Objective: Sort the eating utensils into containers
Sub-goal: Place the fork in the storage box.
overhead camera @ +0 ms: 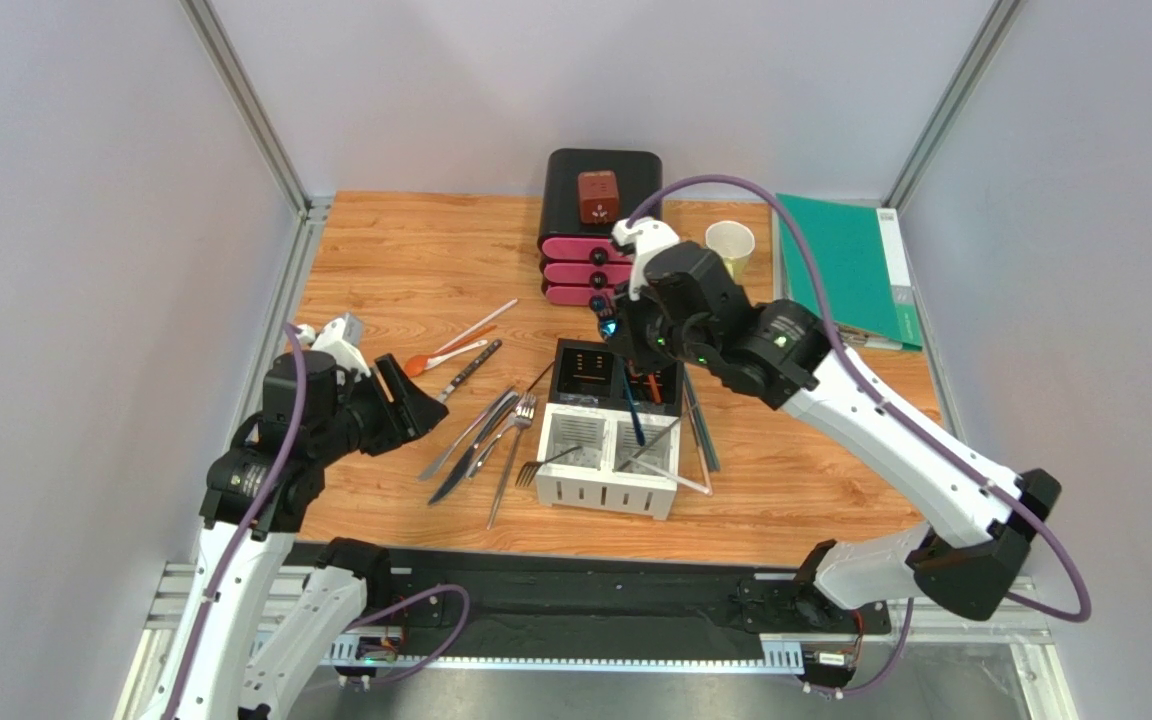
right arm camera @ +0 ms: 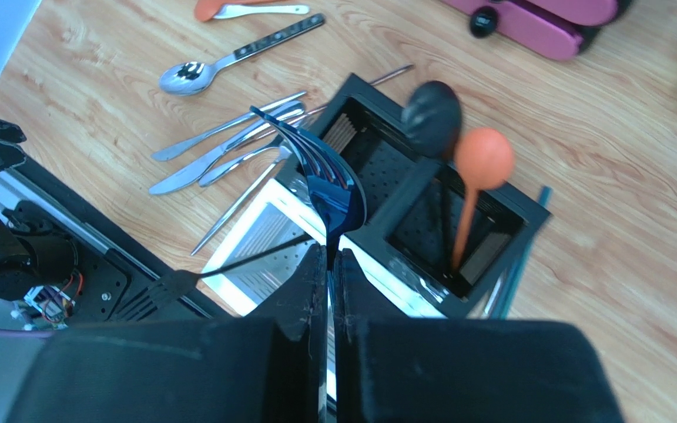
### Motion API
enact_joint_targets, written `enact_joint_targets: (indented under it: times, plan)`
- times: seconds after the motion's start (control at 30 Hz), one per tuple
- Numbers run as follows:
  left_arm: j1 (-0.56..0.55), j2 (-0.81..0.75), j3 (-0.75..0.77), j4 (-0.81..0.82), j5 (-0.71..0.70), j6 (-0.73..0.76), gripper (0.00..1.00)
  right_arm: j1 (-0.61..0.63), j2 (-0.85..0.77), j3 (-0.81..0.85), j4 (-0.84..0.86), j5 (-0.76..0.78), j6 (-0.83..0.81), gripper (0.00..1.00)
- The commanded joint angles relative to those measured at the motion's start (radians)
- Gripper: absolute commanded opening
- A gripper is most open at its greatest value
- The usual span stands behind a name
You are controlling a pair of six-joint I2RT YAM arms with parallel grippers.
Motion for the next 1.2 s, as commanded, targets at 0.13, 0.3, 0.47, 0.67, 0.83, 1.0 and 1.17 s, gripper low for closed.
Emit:
enact_joint_targets:
  times: [0.13,0.3,0.47,0.67,0.83,1.0,1.17]
  plan:
    - [-0.006,-0.047,0.026,-0.066,-0.016,0.007,0.61,0.061,0.114,-0.028,0.26,-0.047,-0.091,0.0]
    - [-0.006,-0.052,0.028,-0.089,-0.02,0.018,0.61,0.082,0.173,-0.024,0.329,-0.09,-0.117,0.0]
    - [-0.006,-0.055,0.032,-0.104,-0.032,0.03,0.61,0.11,0.201,-0.082,0.397,-0.113,-0.111,0.0]
    - [-0.006,-0.065,0.028,-0.114,-0.029,0.035,0.61,0.155,0.201,-0.163,0.448,-0.113,-0.126,0.0]
    - [-0.006,-0.07,0.032,-0.126,-0.028,0.043,0.61,0.17,0.159,-0.253,0.487,-0.113,-0.124,0.0]
    - [-0.006,-0.073,0.032,-0.134,-0.026,0.047,0.61,0.188,0.132,-0.359,0.512,-0.098,-0.152,0.0]
    - [-0.006,-0.076,0.037,-0.144,-0.026,0.049,0.61,0.191,0.104,-0.43,0.549,-0.086,-0.147,0.0]
